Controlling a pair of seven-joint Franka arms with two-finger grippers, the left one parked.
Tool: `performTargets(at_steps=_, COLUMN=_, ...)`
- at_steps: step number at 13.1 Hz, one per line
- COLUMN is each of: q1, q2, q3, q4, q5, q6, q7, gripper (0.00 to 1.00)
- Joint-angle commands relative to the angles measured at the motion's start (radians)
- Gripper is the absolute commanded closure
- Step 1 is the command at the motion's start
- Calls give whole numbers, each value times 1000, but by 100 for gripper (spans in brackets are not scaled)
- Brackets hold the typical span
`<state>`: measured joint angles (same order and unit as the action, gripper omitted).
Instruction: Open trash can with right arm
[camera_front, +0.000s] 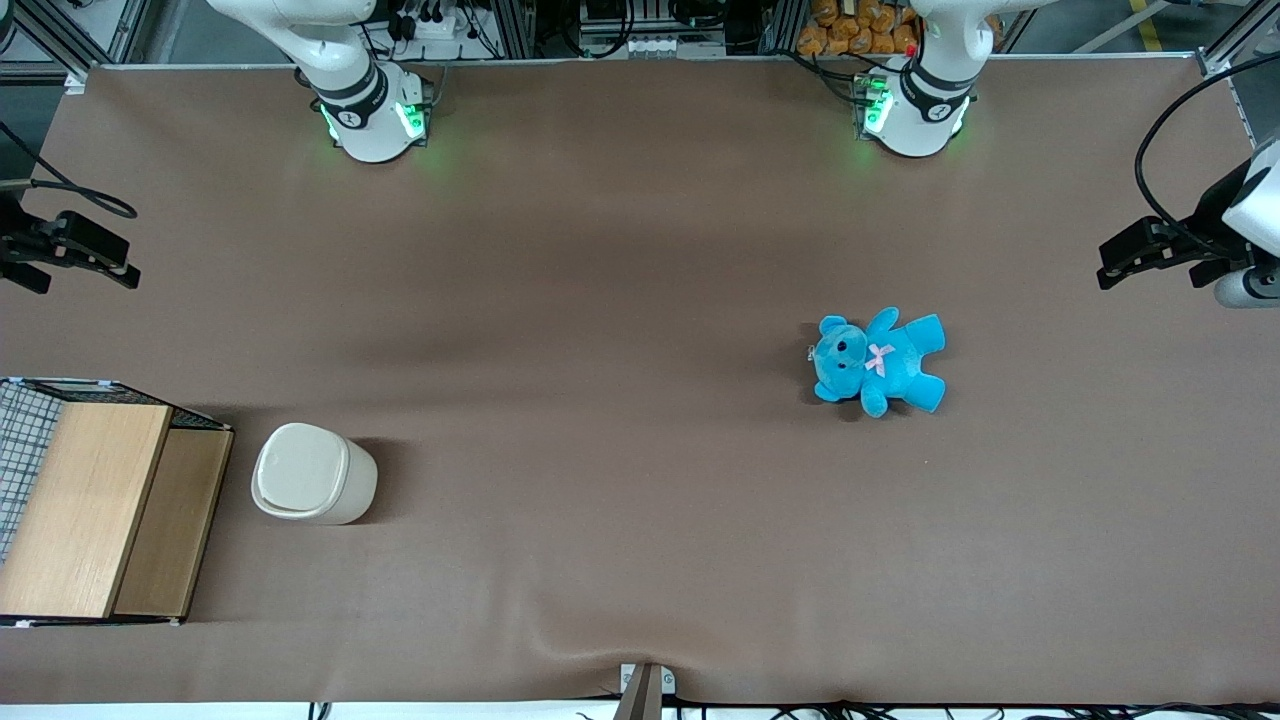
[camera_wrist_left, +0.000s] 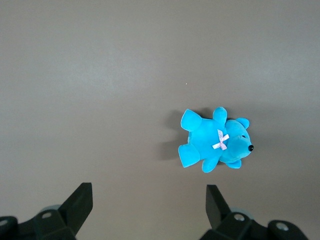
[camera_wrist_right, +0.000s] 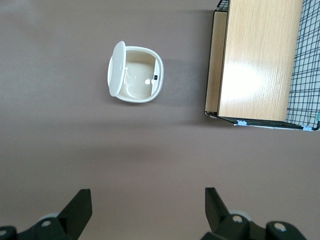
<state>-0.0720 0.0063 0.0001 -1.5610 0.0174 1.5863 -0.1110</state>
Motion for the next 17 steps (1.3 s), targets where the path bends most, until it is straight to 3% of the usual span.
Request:
performTargets(at_steps=1, q1=-3, q2=-2, q3=11, q4=12, q5=-39, q6=-5, q7=-1, gripper=0)
performTargets(at_steps=17, q1=-11, q2=1, q3=8, q4=10, q5=-20, q6=-11, q7=-1, gripper=0)
